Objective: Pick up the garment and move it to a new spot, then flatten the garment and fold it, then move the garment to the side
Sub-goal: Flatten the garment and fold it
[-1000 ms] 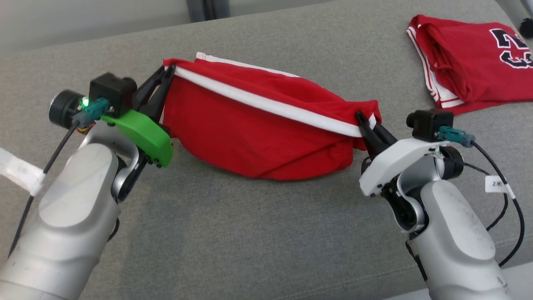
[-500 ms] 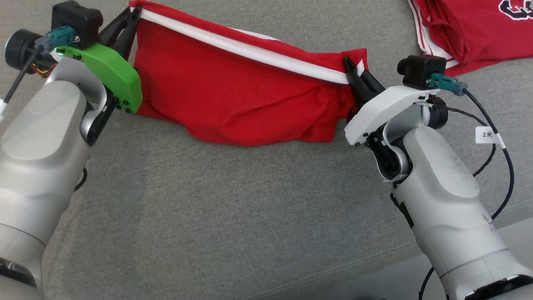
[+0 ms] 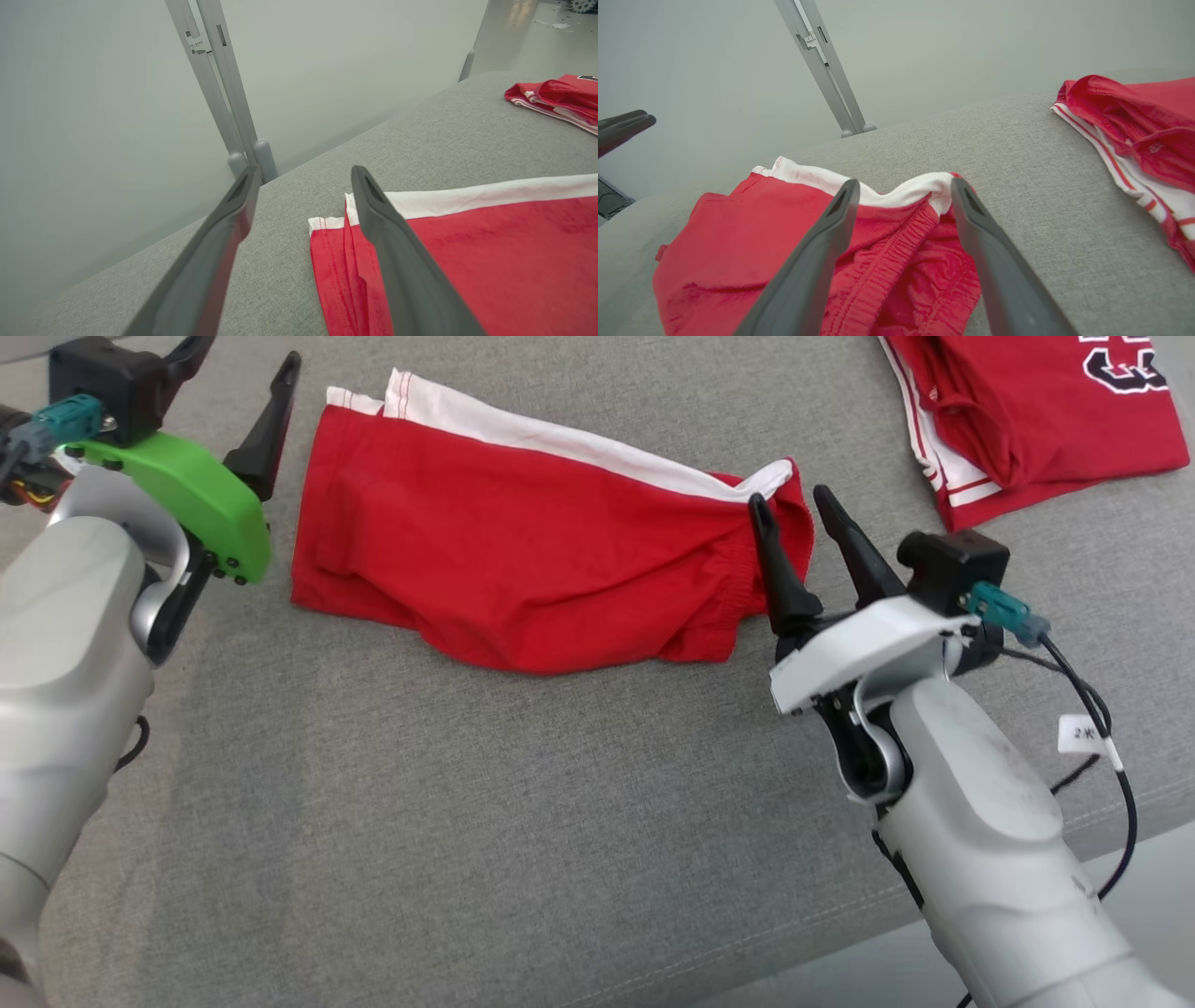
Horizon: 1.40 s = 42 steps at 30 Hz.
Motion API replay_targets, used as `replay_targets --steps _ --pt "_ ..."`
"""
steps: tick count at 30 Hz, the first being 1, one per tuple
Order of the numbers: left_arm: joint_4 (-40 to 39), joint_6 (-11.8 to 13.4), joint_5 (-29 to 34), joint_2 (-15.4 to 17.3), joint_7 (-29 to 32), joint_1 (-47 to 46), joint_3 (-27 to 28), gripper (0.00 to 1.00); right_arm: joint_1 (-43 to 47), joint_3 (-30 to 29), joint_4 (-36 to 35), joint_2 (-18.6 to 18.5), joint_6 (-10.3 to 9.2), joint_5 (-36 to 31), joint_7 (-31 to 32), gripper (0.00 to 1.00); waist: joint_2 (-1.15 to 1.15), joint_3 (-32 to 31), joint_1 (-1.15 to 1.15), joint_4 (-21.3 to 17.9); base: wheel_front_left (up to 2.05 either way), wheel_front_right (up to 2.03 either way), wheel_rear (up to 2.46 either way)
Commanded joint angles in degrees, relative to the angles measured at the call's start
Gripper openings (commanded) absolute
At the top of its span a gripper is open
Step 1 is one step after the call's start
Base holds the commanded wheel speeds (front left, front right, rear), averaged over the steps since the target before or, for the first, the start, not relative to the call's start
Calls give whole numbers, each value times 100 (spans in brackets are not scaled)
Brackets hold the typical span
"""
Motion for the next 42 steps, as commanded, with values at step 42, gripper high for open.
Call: replay_targets --steps 42 --pt "386 11 -2374 199 1358 1007 -1396 61 1918 -586 -2141 -5 -11 -215 -45 100 0 77 0 -543 0 0 0"
